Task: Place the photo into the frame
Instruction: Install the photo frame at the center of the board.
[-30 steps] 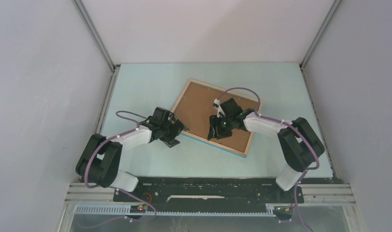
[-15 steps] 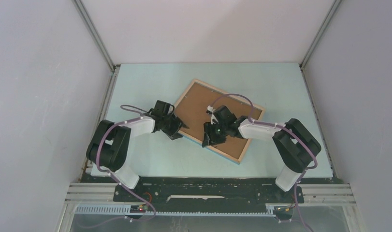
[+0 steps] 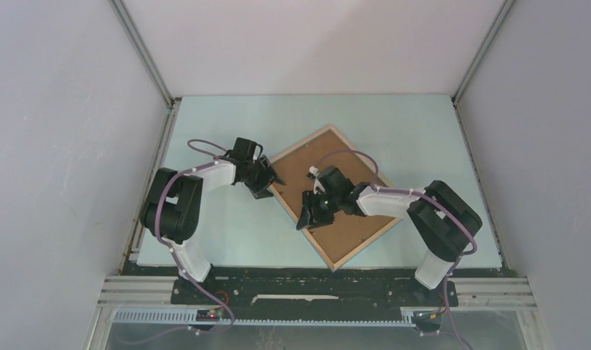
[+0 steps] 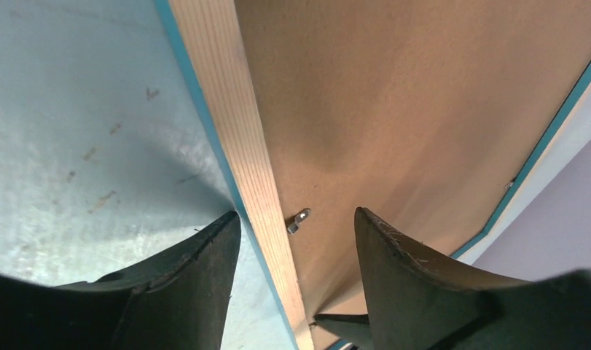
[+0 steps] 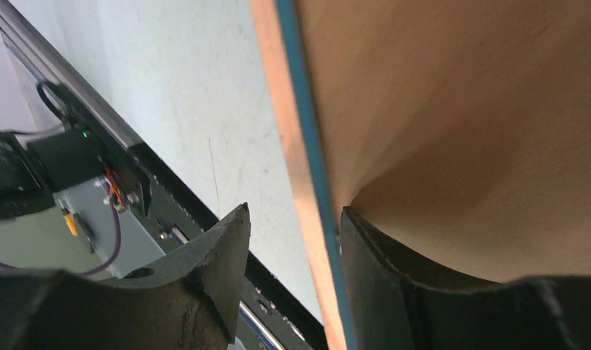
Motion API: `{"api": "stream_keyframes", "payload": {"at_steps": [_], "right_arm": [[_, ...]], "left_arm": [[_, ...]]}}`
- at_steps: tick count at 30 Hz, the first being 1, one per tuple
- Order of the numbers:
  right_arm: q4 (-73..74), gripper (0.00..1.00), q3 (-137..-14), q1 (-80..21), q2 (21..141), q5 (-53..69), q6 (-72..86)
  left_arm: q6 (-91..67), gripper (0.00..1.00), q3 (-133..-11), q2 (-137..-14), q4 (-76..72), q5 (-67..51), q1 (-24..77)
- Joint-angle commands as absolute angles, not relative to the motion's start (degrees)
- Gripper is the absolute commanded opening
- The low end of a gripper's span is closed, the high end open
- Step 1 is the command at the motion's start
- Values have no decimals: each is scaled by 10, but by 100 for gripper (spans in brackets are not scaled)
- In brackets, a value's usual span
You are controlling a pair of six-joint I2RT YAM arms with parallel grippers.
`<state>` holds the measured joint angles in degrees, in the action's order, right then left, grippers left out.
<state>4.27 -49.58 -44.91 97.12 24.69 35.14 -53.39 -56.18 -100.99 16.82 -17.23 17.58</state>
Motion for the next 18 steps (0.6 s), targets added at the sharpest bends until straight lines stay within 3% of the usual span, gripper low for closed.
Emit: {"api": "stream_keyframes", "payload": {"at_steps": [1, 10, 14, 18], "right_arm": [[65, 57, -563, -397, 995, 271, 336], [175, 51, -756, -395, 1094, 162, 259], [195, 43, -806, -403, 1132, 145, 250], [236, 42, -832, -414, 1140, 130, 229]], "left_arm": [[-480, 68, -581, -1020, 158, -123, 153], [-441, 58, -579, -1026, 153, -89, 132], [-432, 49, -584, -1038, 151, -84, 132], [-425, 39, -597, -1055, 157, -85, 132]]}}
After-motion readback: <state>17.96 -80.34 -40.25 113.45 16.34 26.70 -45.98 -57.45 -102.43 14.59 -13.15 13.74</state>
